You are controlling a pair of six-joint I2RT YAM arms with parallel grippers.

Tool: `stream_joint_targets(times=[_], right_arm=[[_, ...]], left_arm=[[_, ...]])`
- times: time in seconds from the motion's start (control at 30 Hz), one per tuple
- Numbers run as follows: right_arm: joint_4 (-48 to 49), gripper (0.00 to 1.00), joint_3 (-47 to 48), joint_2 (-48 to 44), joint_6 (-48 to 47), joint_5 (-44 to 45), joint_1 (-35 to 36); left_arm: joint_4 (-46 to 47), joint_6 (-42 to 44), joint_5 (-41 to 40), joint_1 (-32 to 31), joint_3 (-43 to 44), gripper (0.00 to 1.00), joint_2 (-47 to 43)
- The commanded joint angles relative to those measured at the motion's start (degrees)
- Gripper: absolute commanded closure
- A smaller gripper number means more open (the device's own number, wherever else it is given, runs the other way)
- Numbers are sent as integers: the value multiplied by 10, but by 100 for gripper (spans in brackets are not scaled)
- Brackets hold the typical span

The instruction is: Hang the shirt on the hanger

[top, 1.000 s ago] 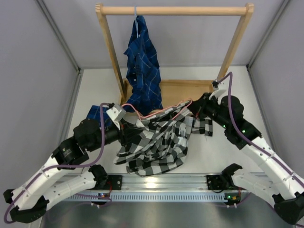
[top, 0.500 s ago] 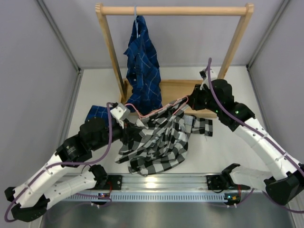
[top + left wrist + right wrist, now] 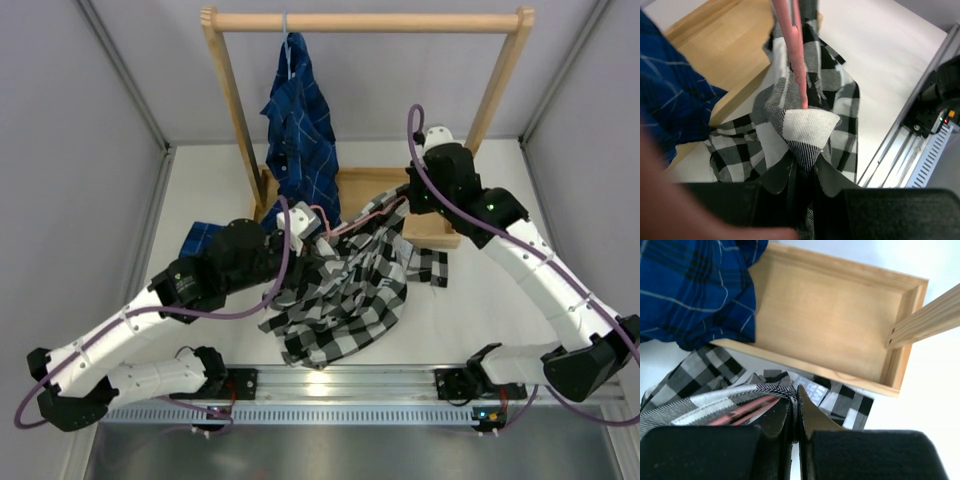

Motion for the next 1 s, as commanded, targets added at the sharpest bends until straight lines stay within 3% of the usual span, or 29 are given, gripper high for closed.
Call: stream_joint_targets(times=[0.0, 0.13, 0.33, 0.4, 0.53, 0.67, 0.73, 0.87, 0.97], right_arm=[[9, 100, 65, 7, -46, 101, 15], [33, 100, 57, -15, -35, 53, 19], [103, 100, -32, -115, 34, -82, 19], [117, 100, -71, -160, 70, -100, 19], [215, 100, -171, -248, 160, -219, 19], [388, 100, -316, -322, 288, -288, 38], [440, 100, -367, -331, 312, -300, 73], [481, 100, -389, -327, 315, -276, 135], [544, 100, -414, -322, 326, -280, 177]], left_arm=[[-77, 25, 14, -57, 38, 100, 32], [-74, 11, 25, -79, 63, 100, 62], [-9, -47, -134, -87, 56, 100, 43], [25, -54, -139, -86, 53, 100, 31], [80, -85, -173, -86, 57, 100, 24], [122, -113, -199, -84, 80, 100, 48], [163, -122, -198, -84, 81, 100, 53], [252, -127, -83, -80, 66, 100, 57], [301, -133, -54, -80, 49, 100, 63]])
